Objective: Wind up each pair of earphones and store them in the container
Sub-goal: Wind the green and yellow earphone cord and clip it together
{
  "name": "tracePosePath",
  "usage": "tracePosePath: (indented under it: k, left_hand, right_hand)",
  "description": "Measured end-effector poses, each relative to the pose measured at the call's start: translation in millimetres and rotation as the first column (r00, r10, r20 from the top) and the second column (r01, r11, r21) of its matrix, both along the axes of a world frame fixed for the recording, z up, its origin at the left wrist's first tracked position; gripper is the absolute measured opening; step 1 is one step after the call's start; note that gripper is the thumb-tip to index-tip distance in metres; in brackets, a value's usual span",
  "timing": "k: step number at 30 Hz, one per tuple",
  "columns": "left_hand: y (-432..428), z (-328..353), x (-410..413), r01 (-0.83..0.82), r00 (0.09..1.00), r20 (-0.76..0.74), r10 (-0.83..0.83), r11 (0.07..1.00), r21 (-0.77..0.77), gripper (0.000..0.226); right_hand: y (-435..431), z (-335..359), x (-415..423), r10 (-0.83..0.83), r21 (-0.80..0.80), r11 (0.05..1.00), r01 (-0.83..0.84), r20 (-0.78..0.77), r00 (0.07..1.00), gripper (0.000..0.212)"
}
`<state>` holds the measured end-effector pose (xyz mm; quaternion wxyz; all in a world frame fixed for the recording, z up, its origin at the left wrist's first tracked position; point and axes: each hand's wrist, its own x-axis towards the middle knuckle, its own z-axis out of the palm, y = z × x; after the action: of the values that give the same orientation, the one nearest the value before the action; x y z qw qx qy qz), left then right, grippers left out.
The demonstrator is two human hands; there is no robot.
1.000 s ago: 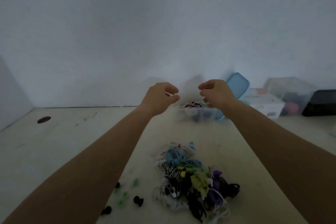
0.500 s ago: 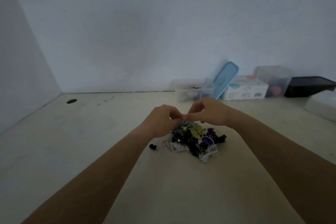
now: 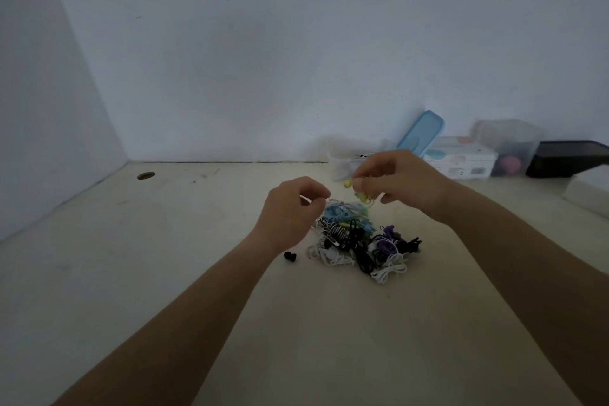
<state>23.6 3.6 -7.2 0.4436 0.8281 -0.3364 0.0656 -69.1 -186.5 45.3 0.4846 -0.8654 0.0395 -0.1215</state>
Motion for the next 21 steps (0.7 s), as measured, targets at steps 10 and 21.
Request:
tracePosePath:
  k: [10,21]
  left_hand:
    - [-4,10,-31,0.308,0.827,-0.398,-0.398,0.912,-0.271,0.036]
    - [35,8,-40,0.05,0.587,-0.64,-0.495,0.812,-0.582,0.011]
  right_hand:
    - [28,14,1,0.031,0.497,0.867,-0.04,0.025,0.999,0.013]
    - [25,-4,-14,0.031,0.683,0.729,0.05,-0.106,0.994,0.023]
